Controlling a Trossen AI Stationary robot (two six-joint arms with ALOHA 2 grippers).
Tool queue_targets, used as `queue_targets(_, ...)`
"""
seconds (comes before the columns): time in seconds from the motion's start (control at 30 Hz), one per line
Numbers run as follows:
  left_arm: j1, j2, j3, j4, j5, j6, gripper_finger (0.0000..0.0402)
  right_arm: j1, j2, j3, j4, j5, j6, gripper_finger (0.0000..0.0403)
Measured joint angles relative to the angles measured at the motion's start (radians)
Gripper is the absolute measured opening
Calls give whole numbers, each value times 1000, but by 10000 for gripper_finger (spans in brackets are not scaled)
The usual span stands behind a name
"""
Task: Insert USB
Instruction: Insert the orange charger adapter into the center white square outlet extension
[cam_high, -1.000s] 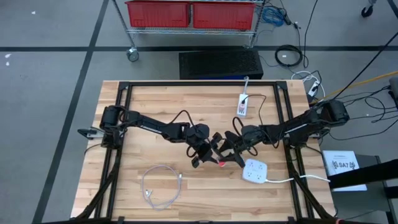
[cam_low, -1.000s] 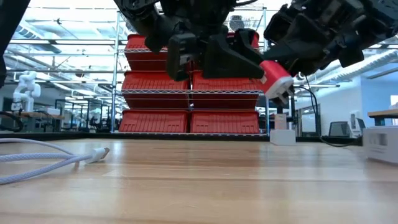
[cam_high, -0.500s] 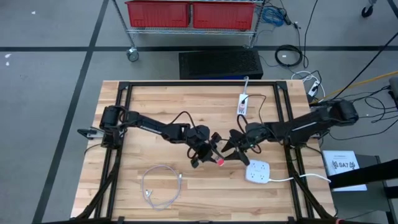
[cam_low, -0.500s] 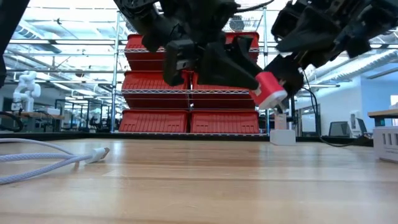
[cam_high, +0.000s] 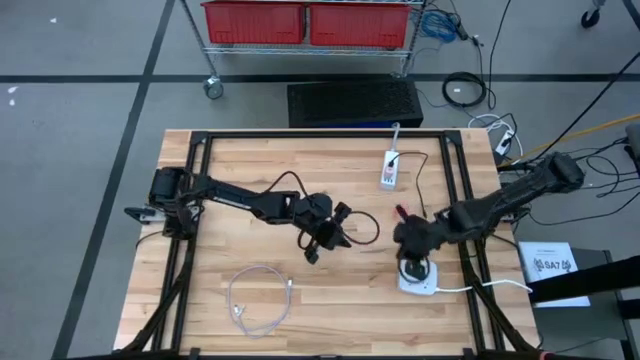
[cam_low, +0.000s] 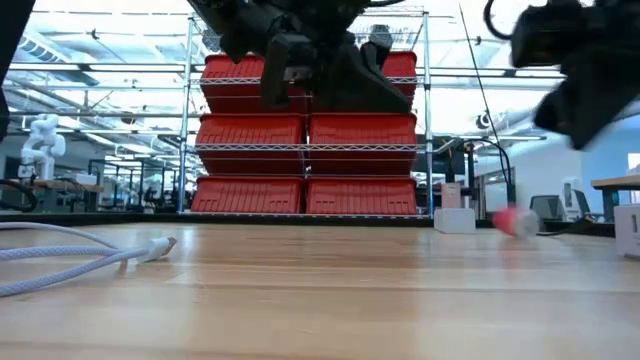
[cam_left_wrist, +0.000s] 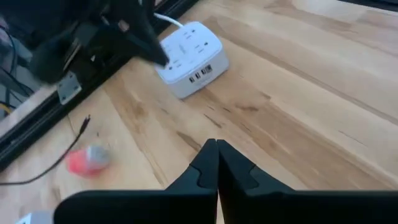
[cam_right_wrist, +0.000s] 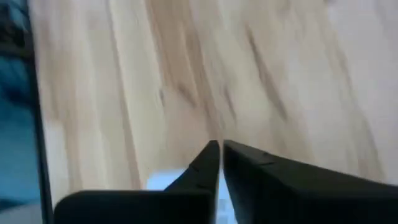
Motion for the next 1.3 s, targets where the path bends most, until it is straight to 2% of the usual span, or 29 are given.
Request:
queue_targets(0.13, 0, -26, 0, -23, 0, -23, 0, 92, 35, 33, -94, 4, 117, 11)
queue_targets(0.33, 2, -30, 0, -77, -18, -35, 0, 199, 51, 55, -160, 84, 275, 1)
queue_targets(0.47, 23, -30, -4, -84, -18, -91, 0, 276, 51, 60, -265, 117, 431, 0)
queue_targets(0.6, 64, -30, -31, -28, 51, -173, 0, 326, 65, 60, -364, 293, 597, 0)
queue_targets(0.7, 96, -30, -51, 48, 114, -253, 0, 307, 82, 58, -382, 443, 662, 0)
queue_targets(0.8, 123, -30, -80, 144, 155, -316, 0, 231, 91, 45, -388, 549, 703, 0)
queue_targets(0.9, 151, -44, -128, 247, 160, -379, 0, 106, 91, 26, -412, 605, 732, 0)
queue_targets(0.97, 169, -60, -169, 320, 158, -420, 0, 4, 91, 16, -415, 624, 691, 0)
queue_targets(1.03, 186, -84, -222, 399, 155, -462, 0, -109, 91, 9, -399, 643, 613, 0)
queue_targets(1.17, 216, -135, -337, 577, 113, -543, 0, -348, 91, 0, -297, 655, 359, 0)
queue_targets(1.3, 236, -176, -432, 700, 82, -595, 0, -571, 91, 0, -155, 566, 90, 9)
